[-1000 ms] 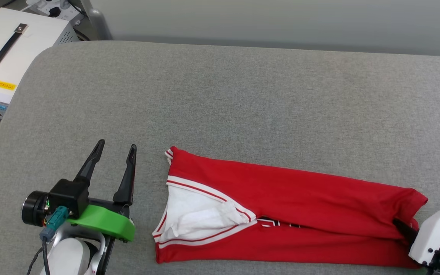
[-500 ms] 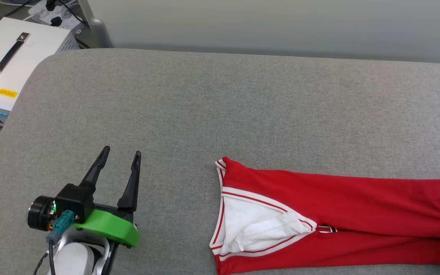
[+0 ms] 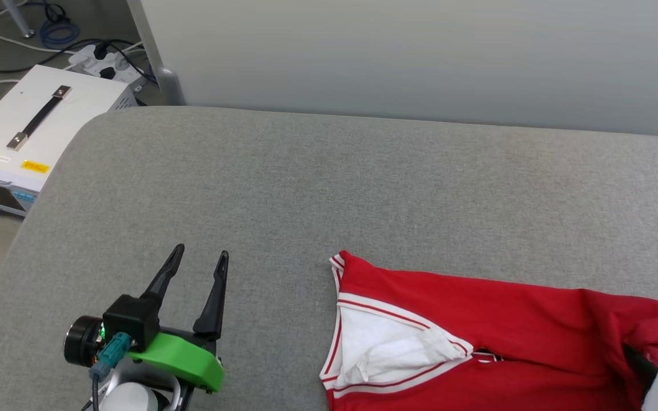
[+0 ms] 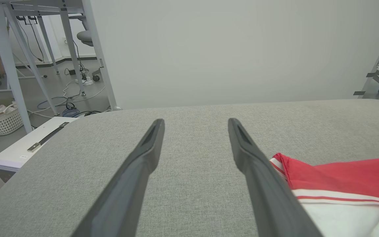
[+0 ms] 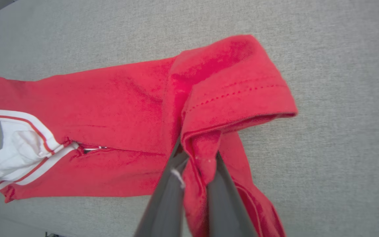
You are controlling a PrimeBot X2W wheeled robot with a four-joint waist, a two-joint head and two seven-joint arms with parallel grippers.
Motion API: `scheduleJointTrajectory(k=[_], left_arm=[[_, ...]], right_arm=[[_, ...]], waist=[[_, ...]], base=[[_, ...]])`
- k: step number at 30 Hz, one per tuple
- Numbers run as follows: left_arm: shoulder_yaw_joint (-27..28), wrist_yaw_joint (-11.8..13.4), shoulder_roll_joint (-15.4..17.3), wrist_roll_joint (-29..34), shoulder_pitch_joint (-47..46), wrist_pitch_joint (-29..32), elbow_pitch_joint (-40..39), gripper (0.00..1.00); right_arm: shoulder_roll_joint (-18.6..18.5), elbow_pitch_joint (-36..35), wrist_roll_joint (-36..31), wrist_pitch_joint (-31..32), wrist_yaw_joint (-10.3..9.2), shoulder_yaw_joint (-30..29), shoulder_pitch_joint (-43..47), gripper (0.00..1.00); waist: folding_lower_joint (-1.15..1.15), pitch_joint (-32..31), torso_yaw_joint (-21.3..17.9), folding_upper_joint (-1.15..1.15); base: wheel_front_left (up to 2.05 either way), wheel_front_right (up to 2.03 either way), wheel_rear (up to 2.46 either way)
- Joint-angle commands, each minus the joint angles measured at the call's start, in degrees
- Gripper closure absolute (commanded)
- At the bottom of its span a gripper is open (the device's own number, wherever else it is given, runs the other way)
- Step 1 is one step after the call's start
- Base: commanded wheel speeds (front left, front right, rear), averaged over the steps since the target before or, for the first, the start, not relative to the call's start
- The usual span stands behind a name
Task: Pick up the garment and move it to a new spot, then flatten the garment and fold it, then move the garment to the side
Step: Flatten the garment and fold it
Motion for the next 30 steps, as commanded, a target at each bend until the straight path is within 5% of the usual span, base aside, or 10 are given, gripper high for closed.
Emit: scheduleJointTrajectory(k=[1,12,21,30], left_arm=[[0.1,-0.3,-0.4,0.0,1.1,-0.3,0.1,0.0],[0.9,-0.5,-1.0,0.0,0.7,-0.3,0.8,0.0],[1.0,-0.5,-0.9,0.1,0.3,-0.3,1.1,0.0],[0.9,-0.6,-1.0,0.0,-0.1,-0.3,1.2,0.0]], right_arm=[[1.6,-1.8,0.4,1.0,-0.04,0.3,0.6,1.0],[13.3,-10.7,1.3,7.7,-0.04,8.8,-2.1,1.0],[14.6,-6.7,9.8,4.0,-0.04,16.8,-5.3,1.0],[14.6,3.4,9.4,-2.2,-0.04,21.7,-10.0,1.0]], waist=[[0.0,-0.3,0.5,0.0],[0.0,-0.4,2.4,0.0],[0.0,-0.4,4.0,0.0],[0.0,0.2,5.6,0.0]], base=[[0.0,0.0,0.0],[0.0,0.0,0.0],[0.0,0.0,0.0],[0.0,0.0,0.0]])
